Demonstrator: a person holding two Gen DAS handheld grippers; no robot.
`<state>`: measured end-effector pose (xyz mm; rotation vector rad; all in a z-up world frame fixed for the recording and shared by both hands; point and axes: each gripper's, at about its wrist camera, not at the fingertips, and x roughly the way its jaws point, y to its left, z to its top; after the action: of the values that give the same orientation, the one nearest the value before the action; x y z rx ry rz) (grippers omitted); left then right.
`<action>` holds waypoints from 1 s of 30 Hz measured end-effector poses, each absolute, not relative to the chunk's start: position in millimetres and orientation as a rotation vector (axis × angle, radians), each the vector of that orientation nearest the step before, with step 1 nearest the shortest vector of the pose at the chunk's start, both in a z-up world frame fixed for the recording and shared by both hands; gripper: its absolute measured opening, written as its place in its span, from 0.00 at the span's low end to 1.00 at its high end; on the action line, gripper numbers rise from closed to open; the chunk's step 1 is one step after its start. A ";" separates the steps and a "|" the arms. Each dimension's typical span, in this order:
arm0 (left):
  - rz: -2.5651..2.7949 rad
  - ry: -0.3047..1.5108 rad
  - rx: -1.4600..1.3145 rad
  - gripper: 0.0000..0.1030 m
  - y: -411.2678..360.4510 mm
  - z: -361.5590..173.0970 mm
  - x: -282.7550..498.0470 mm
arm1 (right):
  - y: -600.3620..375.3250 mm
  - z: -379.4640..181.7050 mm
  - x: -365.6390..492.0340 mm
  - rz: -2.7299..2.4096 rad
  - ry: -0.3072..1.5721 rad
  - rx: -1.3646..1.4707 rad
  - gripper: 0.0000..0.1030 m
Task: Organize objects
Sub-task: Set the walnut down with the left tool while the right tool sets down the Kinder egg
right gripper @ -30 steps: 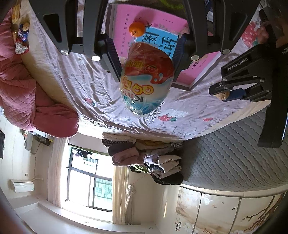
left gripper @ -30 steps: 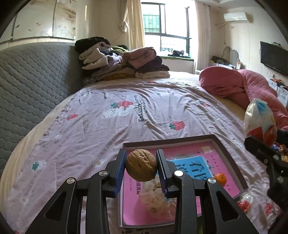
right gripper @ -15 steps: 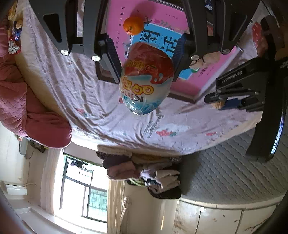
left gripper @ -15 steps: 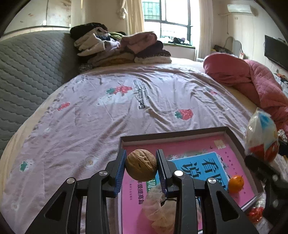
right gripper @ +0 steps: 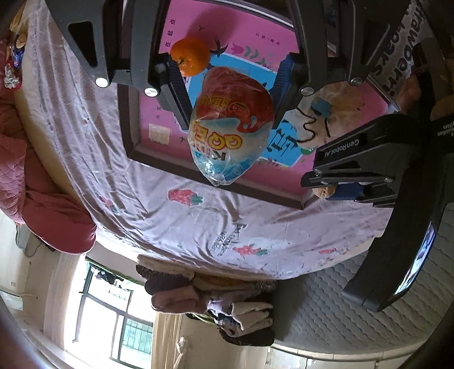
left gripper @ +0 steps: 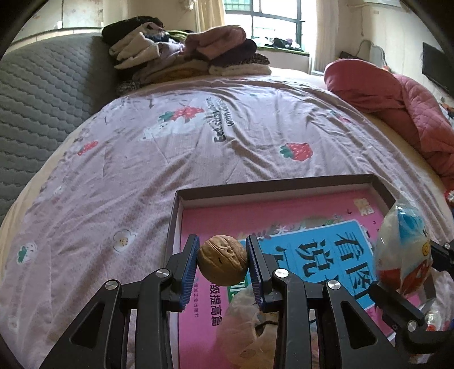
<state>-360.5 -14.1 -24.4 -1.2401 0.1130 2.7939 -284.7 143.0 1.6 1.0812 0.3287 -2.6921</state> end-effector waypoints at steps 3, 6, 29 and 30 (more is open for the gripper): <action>2.791 0.118 -1.243 0.33 -14.1 -26.0 -360.1 | 142.6 -1.6 -284.4 -2.685 0.337 1.096 0.52; 2.785 0.121 -1.247 0.33 -13.4 -27.3 -360.3 | 142.3 -3.5 -285.4 -2.676 0.343 1.111 0.52; 2.691 0.144 -1.336 0.33 -5.7 -47.2 -363.3 | 133.0 -25.1 -283.2 -2.574 0.389 1.237 0.52; 2.686 0.147 -1.340 0.33 -5.1 -48.3 -363.4 | 131.9 -26.8 -282.9 -2.567 0.399 1.247 0.52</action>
<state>-363.4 -5.1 -48.3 -1.3400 0.1472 2.6860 -282.9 131.9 -26.8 1.2469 0.3992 -2.5675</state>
